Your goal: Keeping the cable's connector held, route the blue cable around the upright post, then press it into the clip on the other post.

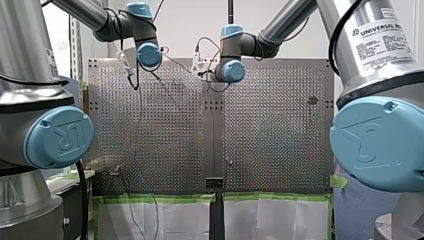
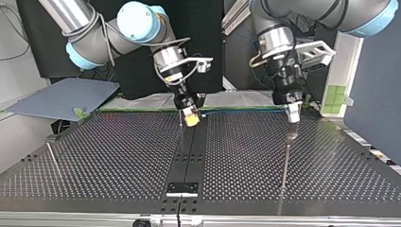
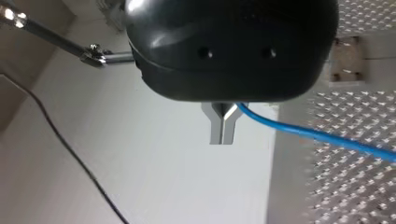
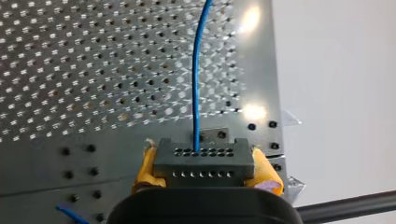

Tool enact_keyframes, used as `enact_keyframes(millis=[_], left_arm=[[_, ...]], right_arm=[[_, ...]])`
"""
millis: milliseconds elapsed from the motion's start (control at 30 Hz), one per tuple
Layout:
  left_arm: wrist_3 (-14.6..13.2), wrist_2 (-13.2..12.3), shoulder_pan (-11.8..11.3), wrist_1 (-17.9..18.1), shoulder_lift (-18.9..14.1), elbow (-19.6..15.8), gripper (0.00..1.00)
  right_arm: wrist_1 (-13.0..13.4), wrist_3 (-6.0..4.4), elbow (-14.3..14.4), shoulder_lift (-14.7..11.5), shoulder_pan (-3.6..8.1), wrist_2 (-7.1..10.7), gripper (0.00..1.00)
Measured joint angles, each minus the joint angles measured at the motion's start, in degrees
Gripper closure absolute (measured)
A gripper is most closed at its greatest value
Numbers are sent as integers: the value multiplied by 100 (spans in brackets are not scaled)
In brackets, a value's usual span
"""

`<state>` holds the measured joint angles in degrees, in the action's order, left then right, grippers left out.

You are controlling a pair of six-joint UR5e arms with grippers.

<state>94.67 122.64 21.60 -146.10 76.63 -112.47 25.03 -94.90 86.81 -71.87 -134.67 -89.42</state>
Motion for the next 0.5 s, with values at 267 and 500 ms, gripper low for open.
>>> enact_keyframes(millis=[267,500], left_arm=[[10,-440,-389,-438,32,441,100],[215,-822,-770,-821,110,825,100]], right_arm=[[-193,-111,-501,12,32,106,100],[-245,-234,-877,55,61,192,100]])
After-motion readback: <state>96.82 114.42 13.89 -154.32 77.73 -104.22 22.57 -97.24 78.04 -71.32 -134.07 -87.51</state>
